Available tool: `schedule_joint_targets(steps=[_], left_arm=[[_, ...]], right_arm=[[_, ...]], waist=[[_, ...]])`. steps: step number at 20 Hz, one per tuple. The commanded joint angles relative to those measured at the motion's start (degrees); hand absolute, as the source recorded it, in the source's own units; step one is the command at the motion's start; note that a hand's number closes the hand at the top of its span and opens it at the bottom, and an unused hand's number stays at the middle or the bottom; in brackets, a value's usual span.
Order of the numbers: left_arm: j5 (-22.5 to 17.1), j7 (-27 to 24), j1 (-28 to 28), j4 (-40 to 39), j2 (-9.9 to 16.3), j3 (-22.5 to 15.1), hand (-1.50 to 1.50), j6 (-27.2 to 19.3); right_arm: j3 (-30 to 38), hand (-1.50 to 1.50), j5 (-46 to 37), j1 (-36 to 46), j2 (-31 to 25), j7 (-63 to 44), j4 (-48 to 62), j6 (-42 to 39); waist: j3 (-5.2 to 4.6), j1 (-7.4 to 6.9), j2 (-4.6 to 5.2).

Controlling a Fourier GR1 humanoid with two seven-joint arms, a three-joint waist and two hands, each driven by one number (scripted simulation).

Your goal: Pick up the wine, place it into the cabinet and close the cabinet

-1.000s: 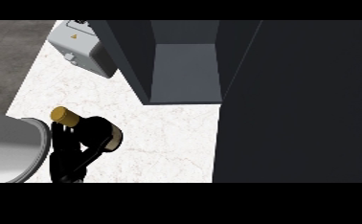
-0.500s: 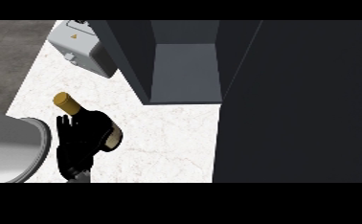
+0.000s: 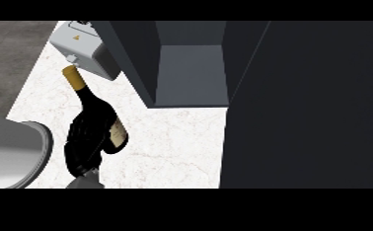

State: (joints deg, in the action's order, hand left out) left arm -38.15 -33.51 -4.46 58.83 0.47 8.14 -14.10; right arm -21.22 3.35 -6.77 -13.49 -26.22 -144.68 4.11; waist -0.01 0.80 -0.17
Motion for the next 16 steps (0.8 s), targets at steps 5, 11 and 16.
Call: schedule_joint_targets(steps=[5,11,16], left_arm=[[2.8,-5.5,-3.2,-6.5,-0.5,-0.1,1.50,-1.8],[8.3,-2.2,5.9,1.6,6.9,-11.6,1.50,16.7],[10.1,-8.2,7.0,3.2,6.4,-12.1,1.50,19.3]], right_arm=[[1.3,-1.50,3.7,-3.3,-0.3,-1.8,-10.4,-1.3],[-0.3,-1.50,3.2,-2.6,0.1,-2.0,-8.6,-0.8],[-1.0,-1.50,1.7,-4.5,0.9,-0.3,-9.1,-0.8]], waist=[[-0.01,0.03,0.12],[-0.01,-0.17,-0.35],[0.01,-0.32,-0.05]])
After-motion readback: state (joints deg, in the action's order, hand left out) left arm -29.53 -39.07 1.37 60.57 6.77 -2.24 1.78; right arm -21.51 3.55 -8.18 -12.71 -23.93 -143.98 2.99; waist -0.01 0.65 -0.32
